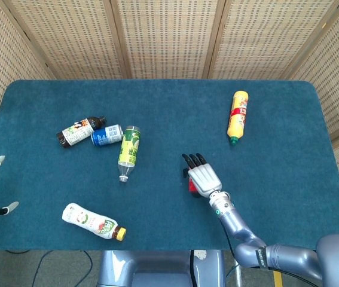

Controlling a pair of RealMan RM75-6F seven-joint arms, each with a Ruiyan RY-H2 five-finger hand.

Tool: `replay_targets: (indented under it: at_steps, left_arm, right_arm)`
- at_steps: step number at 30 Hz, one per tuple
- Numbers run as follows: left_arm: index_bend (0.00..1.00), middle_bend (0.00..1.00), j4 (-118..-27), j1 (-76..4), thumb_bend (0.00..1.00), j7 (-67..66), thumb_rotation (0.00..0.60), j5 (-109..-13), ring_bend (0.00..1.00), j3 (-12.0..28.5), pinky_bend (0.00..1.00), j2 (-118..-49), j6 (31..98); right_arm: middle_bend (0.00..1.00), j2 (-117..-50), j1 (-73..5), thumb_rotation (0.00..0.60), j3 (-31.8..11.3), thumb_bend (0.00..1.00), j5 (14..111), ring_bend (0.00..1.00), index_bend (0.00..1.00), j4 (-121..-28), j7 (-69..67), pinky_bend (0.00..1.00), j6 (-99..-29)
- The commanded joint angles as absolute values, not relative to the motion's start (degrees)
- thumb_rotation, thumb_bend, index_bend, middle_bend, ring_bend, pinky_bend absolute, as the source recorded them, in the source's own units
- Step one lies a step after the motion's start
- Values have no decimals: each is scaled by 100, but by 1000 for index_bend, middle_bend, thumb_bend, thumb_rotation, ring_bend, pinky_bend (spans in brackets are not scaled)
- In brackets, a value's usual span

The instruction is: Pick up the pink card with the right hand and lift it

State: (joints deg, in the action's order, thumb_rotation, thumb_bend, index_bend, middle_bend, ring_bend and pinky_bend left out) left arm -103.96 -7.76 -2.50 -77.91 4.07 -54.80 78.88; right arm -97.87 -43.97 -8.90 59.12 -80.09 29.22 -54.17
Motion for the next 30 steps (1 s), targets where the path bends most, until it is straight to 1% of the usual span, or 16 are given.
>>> replay_targets:
  at_steps: [1,13,16,18,20,23,25,27,30]
  left_arm:
    - [0,0,-10396,-775,0,-254,600,-7792,0,405,0,-5479,7891]
    - [0,0,-10401,-773,0,-233,600,-7780,0,406,0,-5472,7896]
    - [0,0,-10400,-776,0,-218,600,-7780,0,404,0,-5468,7886]
    - [0,0,-10400,-781,0,-215,600,-7779,0,403,0,-5468,7876]
    - [0,0,-10406,-787,0,-220,600,-7776,0,404,0,-5468,7868]
    - [0,0,-10418,-794,0,-241,600,-7786,0,401,0,-5475,7864]
    - [0,0,-10424,-798,0,-255,600,-7791,0,399,0,-5473,7862]
    - [0,0,-10425,-799,0,-262,600,-7792,0,396,0,-5473,7860]
    - [0,0,-10415,-800,0,-262,600,-7786,0,397,0,-5476,7861]
  right_arm:
    - [4,-9860,-4398,600,-856,277,5903,0,421,-7913,2921,0,-5401]
    - [5,-10036,-4452,600,-925,276,5741,0,421,-7426,3003,0,-5347]
    - [7,-10032,-4444,600,-954,284,5711,0,397,-7378,2999,0,-5368]
    - [8,-10015,-4438,600,-967,293,5733,0,357,-7391,2978,0,-5391]
    - [8,-9984,-4432,600,-972,297,5766,0,356,-7430,2952,0,-5402]
    - [8,-9947,-4427,600,-964,350,5818,0,395,-7474,2930,0,-5410]
    - [9,-9941,-4426,600,-960,399,5810,0,455,-7476,2920,0,-5388]
    - [9,-9931,-4425,600,-950,431,5791,0,476,-7483,2923,0,-5357]
    - [12,-9904,-4417,600,-918,469,5824,0,474,-7499,2922,0,-5347]
